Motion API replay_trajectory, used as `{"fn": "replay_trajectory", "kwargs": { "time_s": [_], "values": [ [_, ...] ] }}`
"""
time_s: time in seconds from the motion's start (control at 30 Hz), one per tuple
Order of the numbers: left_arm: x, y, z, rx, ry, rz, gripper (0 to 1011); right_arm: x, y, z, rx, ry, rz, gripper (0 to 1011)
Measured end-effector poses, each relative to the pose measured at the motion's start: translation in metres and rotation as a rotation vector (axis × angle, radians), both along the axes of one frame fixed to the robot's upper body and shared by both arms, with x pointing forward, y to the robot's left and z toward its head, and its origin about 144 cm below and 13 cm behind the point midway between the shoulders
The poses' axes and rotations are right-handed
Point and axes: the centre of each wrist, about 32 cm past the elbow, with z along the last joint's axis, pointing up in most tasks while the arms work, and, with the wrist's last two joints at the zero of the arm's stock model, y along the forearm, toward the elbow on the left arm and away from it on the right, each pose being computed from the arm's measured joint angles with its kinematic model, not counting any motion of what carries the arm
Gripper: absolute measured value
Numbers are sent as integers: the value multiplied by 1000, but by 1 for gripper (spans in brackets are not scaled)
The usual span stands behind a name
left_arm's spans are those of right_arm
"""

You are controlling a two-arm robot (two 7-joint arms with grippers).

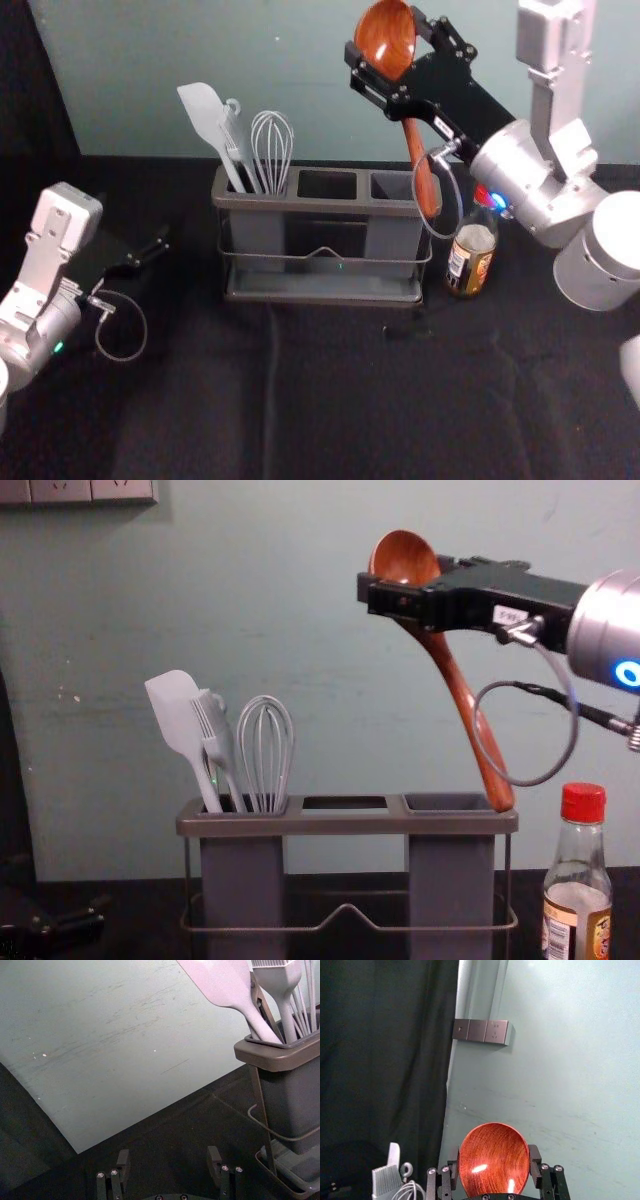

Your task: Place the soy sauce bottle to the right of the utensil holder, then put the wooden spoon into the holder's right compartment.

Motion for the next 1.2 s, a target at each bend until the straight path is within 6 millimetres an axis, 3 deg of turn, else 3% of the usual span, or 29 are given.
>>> {"fn": "replay_trajectory", "kwargs": {
  "time_s": [0.6,1.2],
  "values": [
    [0,0,0,0,0,0,1005,33,14,-4,-22,-4,7,839],
    [0,0,0,0,0,0,1005,32,10,-16,-18,22,14,839]
  ]
}}
